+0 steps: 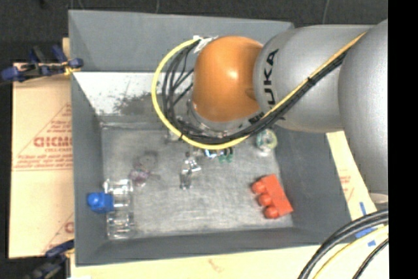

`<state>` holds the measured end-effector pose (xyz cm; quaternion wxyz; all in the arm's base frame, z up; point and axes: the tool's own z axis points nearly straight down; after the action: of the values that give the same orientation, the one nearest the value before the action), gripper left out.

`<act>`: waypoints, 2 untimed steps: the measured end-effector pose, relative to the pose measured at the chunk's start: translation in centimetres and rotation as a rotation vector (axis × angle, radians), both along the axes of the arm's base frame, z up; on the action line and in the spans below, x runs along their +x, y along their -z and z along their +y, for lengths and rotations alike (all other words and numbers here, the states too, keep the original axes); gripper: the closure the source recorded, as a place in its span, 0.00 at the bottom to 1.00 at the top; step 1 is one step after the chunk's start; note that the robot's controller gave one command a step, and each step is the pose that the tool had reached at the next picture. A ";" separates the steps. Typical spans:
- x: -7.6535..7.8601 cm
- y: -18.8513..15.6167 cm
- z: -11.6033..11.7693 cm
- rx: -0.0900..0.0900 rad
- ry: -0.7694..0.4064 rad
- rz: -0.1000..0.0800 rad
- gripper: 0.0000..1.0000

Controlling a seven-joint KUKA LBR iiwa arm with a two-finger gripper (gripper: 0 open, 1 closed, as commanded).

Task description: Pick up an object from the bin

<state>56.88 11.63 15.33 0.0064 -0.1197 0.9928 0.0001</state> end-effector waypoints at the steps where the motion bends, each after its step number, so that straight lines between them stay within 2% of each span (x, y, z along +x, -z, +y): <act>1: 1.6 2.3 4.1 -0.001 -0.153 0.007 0.00; 2: 1.7 7.6 6.6 -0.004 -0.476 0.010 0.00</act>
Offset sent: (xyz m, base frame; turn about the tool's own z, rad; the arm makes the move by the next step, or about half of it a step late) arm 0.0143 0.0411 -0.0232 -0.1534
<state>58.59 18.23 7.70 0.0009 -0.3503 0.9366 0.0004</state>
